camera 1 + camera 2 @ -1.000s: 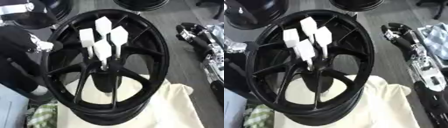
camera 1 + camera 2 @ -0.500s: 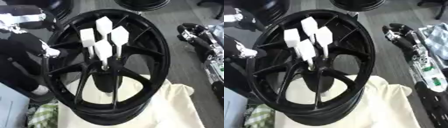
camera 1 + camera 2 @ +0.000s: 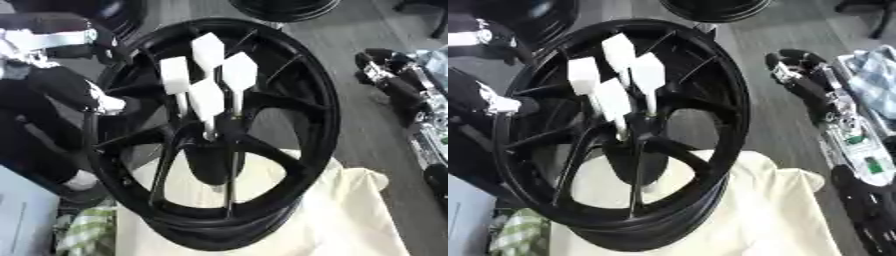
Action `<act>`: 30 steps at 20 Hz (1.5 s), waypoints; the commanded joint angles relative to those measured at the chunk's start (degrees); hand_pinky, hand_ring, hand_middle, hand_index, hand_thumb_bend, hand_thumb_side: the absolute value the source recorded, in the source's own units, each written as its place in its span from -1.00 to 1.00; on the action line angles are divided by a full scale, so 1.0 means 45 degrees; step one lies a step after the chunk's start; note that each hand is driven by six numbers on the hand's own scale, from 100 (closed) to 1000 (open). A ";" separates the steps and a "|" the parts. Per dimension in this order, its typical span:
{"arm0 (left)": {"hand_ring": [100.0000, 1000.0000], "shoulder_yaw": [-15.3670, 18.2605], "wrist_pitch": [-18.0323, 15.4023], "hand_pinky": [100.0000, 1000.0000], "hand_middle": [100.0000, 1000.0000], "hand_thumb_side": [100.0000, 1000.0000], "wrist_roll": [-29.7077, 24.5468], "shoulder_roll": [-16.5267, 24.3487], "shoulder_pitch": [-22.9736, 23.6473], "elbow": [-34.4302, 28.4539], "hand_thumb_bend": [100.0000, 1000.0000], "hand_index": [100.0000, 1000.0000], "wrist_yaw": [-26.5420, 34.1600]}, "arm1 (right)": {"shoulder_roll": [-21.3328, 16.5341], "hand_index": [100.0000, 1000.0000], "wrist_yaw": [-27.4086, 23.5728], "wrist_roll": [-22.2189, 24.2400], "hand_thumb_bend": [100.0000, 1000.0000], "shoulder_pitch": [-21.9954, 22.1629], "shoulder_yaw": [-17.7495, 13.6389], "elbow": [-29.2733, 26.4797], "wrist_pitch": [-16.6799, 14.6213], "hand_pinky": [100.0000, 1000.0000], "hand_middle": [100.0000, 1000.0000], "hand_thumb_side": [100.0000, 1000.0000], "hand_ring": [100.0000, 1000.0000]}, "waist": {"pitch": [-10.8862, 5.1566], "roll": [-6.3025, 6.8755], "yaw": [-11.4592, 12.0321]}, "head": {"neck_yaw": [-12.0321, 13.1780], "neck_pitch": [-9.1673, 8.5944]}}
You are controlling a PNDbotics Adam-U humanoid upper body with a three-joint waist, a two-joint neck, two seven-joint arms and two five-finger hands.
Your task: Pull the pin out of the wheel hub.
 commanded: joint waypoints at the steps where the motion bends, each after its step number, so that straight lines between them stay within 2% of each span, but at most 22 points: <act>1: 0.54 0.0055 0.0289 0.65 0.49 -0.21 -0.0135 0.0090 -0.0341 -0.0074 -0.21 0.64 -0.0139 | -0.0197 0.45 0.0080 0.0080 -0.33 -0.0097 -0.0073 -0.0078 -0.0056 0.49 0.22 -0.45 0.23 | -0.0171 -0.0036 -0.0005 | -0.0027 -0.0020; 10: 0.57 -0.0124 -0.0097 0.67 0.52 -0.29 -0.0467 -0.0787 -0.1188 0.0380 -0.19 0.66 -0.0613 | -0.0172 0.45 0.0063 0.0123 -0.35 -0.0090 -0.0063 -0.0061 -0.0059 0.49 0.22 -0.45 0.23 | -0.0206 -0.0045 -0.0032 | -0.0036 -0.0020; 15: 0.58 -0.0269 -0.0394 0.68 0.53 -0.38 -0.0951 -0.0979 -0.1253 0.0651 -0.16 0.63 -0.0771 | -0.0164 0.45 0.0069 0.0128 -0.33 -0.0059 -0.0063 -0.0039 -0.0057 0.50 0.22 -0.45 0.23 | -0.0199 0.0000 -0.0064 | 0.0002 -0.0020; 19: 0.58 -0.0316 -0.0552 0.68 0.53 -0.36 -0.1100 -0.1036 -0.1191 0.0811 -0.15 0.64 -0.1017 | -0.0156 0.45 0.0079 0.0139 -0.33 -0.0053 -0.0061 -0.0029 -0.0057 0.50 0.22 -0.45 0.23 | -0.0194 0.0013 -0.0068 | 0.0031 -0.0020; 30: 0.59 -0.0376 -0.0214 0.70 0.56 -0.30 -0.0615 -0.1341 -0.1379 0.0818 -0.21 0.69 -0.1303 | -0.0149 0.45 0.0092 0.0186 -0.34 -0.0031 -0.0043 -0.0010 -0.0063 0.50 0.22 -0.44 0.23 | -0.0161 -0.0039 -0.0028 | 0.0047 -0.0020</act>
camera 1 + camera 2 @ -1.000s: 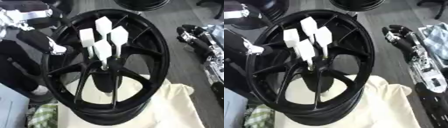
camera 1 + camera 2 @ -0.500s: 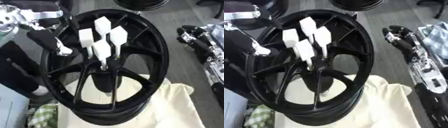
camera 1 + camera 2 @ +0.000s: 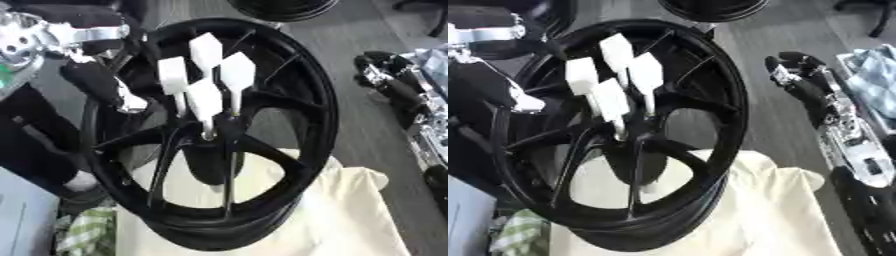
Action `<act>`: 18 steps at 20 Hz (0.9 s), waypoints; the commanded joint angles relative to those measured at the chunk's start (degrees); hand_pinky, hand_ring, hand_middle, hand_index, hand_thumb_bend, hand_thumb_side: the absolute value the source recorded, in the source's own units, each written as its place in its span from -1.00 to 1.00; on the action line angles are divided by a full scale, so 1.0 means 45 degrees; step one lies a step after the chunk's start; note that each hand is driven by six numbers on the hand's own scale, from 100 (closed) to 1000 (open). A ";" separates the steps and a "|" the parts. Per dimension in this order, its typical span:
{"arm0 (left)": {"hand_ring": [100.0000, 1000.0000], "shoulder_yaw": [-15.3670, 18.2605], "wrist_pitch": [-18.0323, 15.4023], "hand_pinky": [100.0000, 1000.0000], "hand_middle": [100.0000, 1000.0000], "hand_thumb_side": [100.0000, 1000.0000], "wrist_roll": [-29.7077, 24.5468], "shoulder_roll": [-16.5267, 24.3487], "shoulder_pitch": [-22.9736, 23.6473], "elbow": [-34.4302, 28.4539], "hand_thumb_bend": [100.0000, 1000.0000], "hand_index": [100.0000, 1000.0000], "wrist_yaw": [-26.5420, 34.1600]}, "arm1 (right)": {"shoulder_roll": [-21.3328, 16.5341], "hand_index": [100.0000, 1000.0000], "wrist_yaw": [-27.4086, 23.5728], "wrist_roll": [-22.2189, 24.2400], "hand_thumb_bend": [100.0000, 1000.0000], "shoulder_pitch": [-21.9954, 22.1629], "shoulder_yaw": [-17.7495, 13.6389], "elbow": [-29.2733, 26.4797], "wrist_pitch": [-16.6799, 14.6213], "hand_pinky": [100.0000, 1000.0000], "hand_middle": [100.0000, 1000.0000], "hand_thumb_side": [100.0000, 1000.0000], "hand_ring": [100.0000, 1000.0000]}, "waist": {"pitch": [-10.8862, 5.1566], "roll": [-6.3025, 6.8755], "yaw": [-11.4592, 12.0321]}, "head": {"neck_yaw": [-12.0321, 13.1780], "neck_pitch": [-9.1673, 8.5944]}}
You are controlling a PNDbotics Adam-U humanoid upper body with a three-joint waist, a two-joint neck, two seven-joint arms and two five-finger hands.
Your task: Pull the pin out of the wheel hub.
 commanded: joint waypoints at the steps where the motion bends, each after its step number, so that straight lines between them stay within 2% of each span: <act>1: 0.59 0.0082 0.0399 0.70 0.56 -0.27 0.0020 0.0019 -0.0369 -0.0007 -0.24 0.68 -0.0200 | -0.0153 0.45 0.0086 0.0048 -0.34 -0.0099 -0.0044 -0.0082 -0.0029 0.50 0.22 -0.44 0.23 | -0.0161 -0.0067 0.0021 | 0.0017 -0.0020; 9: 0.58 0.0055 0.0661 0.69 0.55 -0.25 0.0541 -0.0464 -0.0561 0.0333 -0.54 0.67 -0.0625 | -0.0134 0.45 0.0116 0.0089 -0.34 -0.0088 -0.0020 -0.0073 -0.0025 0.50 0.22 -0.43 0.23 | -0.0104 -0.0053 -0.0021 | 0.0045 -0.0020; 18: 0.57 -0.0023 0.0744 0.68 0.54 -0.22 0.0591 -0.0805 -0.0660 0.0686 -0.54 0.64 -0.0565 | -0.0108 0.45 0.0121 0.0112 -0.35 -0.0121 -0.0003 -0.0073 -0.0019 0.50 0.22 -0.43 0.23 | -0.0056 -0.0062 -0.0033 | 0.0072 -0.0020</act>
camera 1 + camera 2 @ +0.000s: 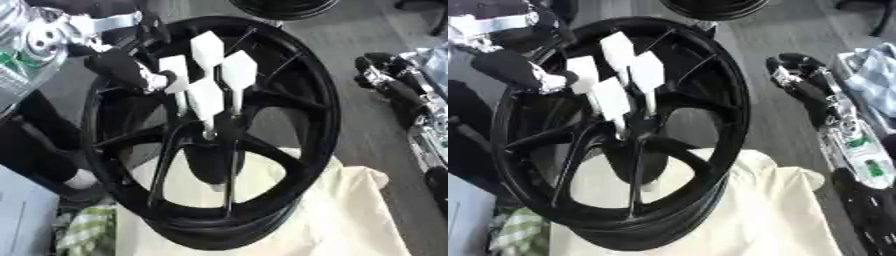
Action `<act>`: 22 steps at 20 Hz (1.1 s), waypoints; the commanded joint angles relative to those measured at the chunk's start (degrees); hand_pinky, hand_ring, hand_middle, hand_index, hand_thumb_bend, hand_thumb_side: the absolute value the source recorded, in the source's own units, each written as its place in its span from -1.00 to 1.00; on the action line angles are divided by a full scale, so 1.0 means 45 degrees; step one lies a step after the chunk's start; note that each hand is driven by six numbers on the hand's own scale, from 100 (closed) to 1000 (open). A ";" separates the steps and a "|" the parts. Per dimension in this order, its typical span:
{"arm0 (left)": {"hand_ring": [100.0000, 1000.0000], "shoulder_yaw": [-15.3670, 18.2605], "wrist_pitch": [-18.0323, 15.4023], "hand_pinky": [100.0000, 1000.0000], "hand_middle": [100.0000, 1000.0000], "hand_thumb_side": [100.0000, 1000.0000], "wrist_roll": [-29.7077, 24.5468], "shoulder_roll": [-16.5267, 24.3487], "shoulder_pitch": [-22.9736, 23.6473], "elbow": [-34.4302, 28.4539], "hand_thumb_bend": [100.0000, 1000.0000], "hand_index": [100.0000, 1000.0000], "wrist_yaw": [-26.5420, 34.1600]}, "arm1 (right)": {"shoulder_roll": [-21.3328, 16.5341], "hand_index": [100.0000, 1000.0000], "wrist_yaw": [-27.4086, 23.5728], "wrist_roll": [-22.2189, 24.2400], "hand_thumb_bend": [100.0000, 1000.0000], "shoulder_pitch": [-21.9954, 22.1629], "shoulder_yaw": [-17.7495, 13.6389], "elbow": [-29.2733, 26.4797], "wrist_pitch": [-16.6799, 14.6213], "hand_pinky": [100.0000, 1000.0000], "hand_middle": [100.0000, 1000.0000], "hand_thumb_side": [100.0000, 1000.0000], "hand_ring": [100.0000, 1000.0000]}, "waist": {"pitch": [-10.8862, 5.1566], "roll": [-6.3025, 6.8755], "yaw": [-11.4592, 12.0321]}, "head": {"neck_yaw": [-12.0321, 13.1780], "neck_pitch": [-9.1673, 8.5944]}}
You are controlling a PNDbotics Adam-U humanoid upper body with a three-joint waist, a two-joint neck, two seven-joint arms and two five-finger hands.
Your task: Pull the pin out of the wheel hub.
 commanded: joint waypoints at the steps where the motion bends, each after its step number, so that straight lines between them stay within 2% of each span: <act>1: 0.57 0.0063 0.0163 0.68 0.54 -0.22 -0.0138 0.0038 -0.0285 0.0066 -0.54 0.64 0.0031 | -0.0139 0.45 0.0061 0.0057 -0.35 -0.0156 -0.0014 -0.0086 -0.0034 0.50 0.22 -0.43 0.23 | -0.0161 -0.0062 -0.0016 | 0.0051 -0.0020; 12: 0.57 -0.0008 0.0016 0.68 0.54 -0.23 -0.0446 -0.0160 -0.0279 0.0400 -0.47 0.62 0.0148 | -0.0116 0.45 0.0069 0.0066 -0.36 -0.0169 -0.0009 -0.0081 -0.0027 0.50 0.22 -0.43 0.23 | -0.0127 -0.0067 -0.0058 | -0.0018 -0.0020; 22: 0.57 -0.0033 -0.0322 0.67 0.54 -0.34 -0.0566 -0.0300 -0.0141 0.0853 -0.45 0.61 -0.0308 | -0.0089 0.45 0.0068 0.0071 -0.36 -0.0134 -0.0021 -0.0069 -0.0029 0.50 0.22 -0.42 0.23 | -0.0116 -0.0049 -0.0108 | 0.0072 -0.0020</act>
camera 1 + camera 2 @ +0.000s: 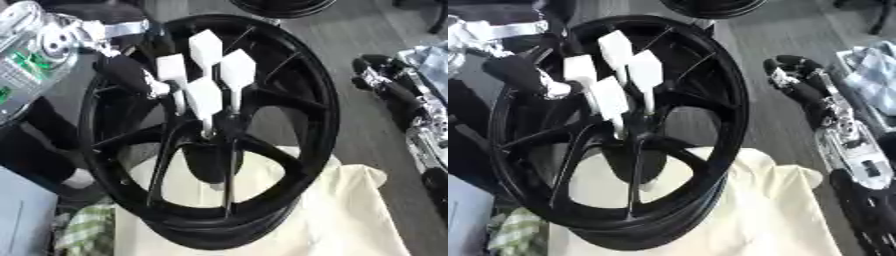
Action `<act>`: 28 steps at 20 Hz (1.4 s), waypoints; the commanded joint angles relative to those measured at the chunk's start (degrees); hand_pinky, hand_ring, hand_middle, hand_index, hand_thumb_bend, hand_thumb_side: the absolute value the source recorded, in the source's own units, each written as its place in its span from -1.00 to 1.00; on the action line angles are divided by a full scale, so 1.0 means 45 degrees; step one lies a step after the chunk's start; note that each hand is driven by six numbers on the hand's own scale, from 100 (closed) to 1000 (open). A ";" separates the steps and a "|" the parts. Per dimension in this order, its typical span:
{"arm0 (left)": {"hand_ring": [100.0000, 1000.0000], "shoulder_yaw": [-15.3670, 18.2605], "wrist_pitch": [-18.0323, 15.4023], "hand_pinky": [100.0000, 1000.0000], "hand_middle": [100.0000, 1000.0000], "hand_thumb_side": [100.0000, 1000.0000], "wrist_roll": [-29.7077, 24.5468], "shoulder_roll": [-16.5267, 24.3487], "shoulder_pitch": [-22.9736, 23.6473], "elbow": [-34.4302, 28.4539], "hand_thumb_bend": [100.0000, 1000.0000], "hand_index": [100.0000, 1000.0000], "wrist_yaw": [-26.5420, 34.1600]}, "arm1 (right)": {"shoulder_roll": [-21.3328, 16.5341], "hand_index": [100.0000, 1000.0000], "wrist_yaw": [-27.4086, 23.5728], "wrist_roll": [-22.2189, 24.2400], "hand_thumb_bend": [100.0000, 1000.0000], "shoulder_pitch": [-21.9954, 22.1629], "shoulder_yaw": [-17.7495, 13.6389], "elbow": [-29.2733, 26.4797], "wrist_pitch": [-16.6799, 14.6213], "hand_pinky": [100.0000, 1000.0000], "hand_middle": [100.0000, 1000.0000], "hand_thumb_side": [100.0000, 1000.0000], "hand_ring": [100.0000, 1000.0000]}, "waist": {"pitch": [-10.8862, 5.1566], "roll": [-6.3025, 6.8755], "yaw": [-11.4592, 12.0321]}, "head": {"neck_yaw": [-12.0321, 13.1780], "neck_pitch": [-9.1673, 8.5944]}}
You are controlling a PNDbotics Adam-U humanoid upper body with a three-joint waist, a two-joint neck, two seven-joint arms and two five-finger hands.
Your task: Pull the pin out of the wheel hub.
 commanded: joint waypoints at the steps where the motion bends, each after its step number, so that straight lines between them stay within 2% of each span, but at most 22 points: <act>1: 0.57 0.0115 0.0035 0.67 0.54 -0.34 -0.0138 0.0075 -0.0113 0.0189 -0.45 0.61 -0.0206 | -0.0171 0.45 0.0045 0.0047 -0.36 -0.0125 -0.0085 -0.0123 -0.0049 0.50 0.22 -0.42 0.23 | -0.0162 -0.0038 -0.0031 | 0.0072 -0.0020; 9: 0.56 0.0121 -0.0094 0.66 0.52 -0.34 0.0018 -0.0249 -0.0124 0.0665 -0.54 0.59 -0.0172 | -0.0151 0.45 0.0043 0.0064 -0.36 -0.0122 -0.0087 -0.0114 -0.0059 0.50 0.22 -0.42 0.23 | -0.0113 -0.0037 -0.0067 | 0.0118 -0.0020; 16: 0.54 0.0109 -0.0003 0.64 0.49 -0.38 0.0185 -0.0343 -0.0131 0.0795 -0.64 0.46 -0.0046 | -0.0140 0.46 0.0049 0.0081 -0.37 -0.0116 -0.0085 -0.0102 -0.0061 0.50 0.22 -0.41 0.23 | -0.0097 -0.0025 -0.0083 | 0.0140 -0.0020; 23: 0.49 0.0085 -0.0074 0.62 0.39 -0.61 0.0078 -0.0396 -0.0105 0.0945 -0.81 0.14 -0.0053 | -0.0133 0.46 0.0052 0.0083 -0.37 -0.0106 -0.0089 -0.0096 -0.0064 0.50 0.22 -0.41 0.23 | -0.0082 -0.0022 -0.0093 | 0.0160 -0.0020; 26: 0.46 0.0112 -0.0044 0.61 0.33 -0.70 0.0031 -0.0386 -0.0123 0.0936 -0.90 -0.09 0.0006 | -0.0134 0.46 0.0051 0.0085 -0.37 -0.0110 -0.0090 -0.0096 -0.0065 0.50 0.22 -0.41 0.23 | -0.0089 -0.0022 -0.0091 | 0.0164 -0.0020; 28: 0.46 0.0151 -0.0027 0.61 0.32 -0.72 0.0027 -0.0325 -0.0145 0.0872 -0.93 -0.15 0.0017 | -0.0139 0.46 0.0050 0.0088 -0.37 -0.0111 -0.0092 -0.0098 -0.0067 0.50 0.22 -0.41 0.23 | -0.0093 -0.0023 -0.0092 | 0.0163 -0.0020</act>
